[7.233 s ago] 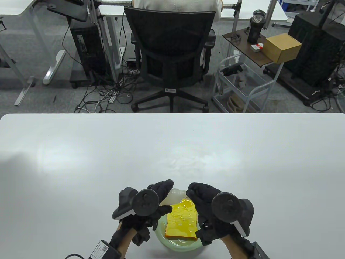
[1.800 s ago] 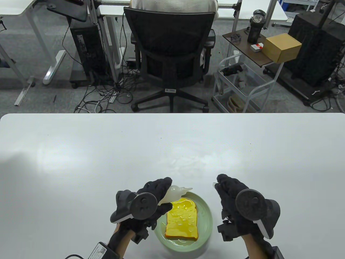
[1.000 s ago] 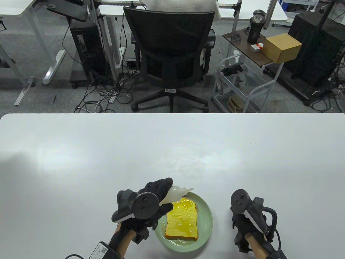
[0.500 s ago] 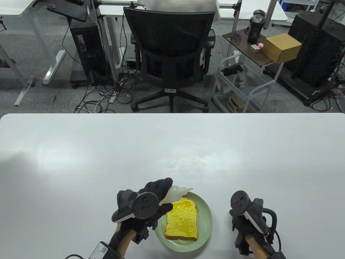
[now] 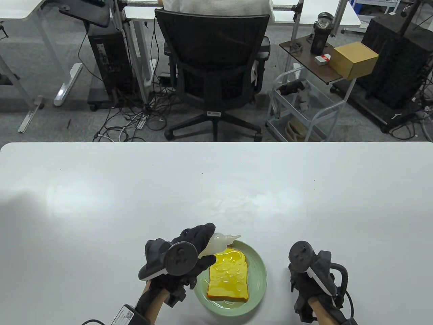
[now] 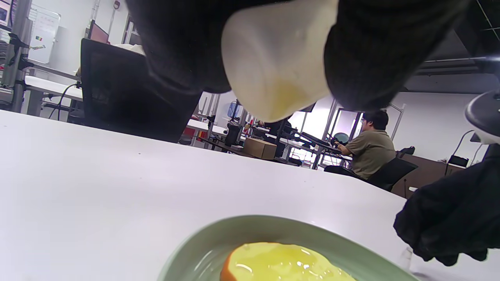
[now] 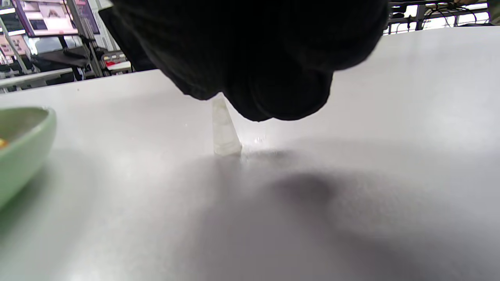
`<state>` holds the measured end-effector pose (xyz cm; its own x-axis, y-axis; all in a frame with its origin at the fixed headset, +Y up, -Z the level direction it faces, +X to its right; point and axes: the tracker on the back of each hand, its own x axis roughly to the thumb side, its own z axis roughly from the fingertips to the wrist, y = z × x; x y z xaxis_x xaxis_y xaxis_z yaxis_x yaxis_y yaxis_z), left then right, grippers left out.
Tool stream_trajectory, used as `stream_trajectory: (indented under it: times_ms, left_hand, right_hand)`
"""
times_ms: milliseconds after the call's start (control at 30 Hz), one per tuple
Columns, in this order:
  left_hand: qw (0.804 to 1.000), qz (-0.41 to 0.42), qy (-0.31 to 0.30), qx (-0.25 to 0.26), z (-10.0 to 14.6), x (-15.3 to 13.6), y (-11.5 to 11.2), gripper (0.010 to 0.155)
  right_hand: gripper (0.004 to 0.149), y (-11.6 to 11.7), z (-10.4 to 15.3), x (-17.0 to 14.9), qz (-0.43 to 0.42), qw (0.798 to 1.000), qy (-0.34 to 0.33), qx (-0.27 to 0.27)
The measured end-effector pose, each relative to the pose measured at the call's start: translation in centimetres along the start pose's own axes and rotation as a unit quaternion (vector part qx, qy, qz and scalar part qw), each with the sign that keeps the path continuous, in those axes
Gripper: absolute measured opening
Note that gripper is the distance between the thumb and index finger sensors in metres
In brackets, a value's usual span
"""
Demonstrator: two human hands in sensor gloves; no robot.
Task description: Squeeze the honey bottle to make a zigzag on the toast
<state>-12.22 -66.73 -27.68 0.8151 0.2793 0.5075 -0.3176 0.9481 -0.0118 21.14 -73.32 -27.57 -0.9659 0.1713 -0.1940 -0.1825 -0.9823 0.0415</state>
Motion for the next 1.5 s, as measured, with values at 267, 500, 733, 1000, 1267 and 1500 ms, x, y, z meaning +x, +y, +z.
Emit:
stream_trajectory:
  times_ms: [267, 500, 733, 1000, 1267, 1500]
  left_hand:
    - [0.997, 0.068, 0.029, 0.020, 0.5, -1.6, 0.3, 0.086]
    - [0.995, 0.075, 0.048, -0.046, 0.3, -2.9, -0.4, 0.086]
    - [0.991, 0.092, 0.049, -0.085, 0.2, -3.7, -0.6, 0.086]
    - [0.993, 0.107, 0.055, -0.017, 0.4, -4.0, -0.2, 0.094]
    - [0.992, 0.117, 0.040, -0.004, 0.4, -4.1, -0.1, 0.083]
    - [0.994, 0.104, 0.035, -0.003, 0.4, -4.1, 0.1, 0.082]
  right_hand:
    - [0.055, -2.3, 1.5, 1.9, -0.114, 0.993, -0.035, -0.020]
    - [0.070, 1.9, 1.7, 5.2, 0.002, 0.993, -0.027, 0.112]
    - [0.065, 3.4, 1.5, 6.0, 0.020, 0.996, -0.032, 0.087]
    - [0.045, 4.0, 0.7, 6.2, -0.006, 0.997, -0.011, 0.075]
    - [0.055, 3.9, 0.0, 4.2, -0.177, 0.970, -0.002, 0.165]
    - [0.055, 2.3, -0.3, 3.7, -0.221, 0.970, 0.001, 0.105]
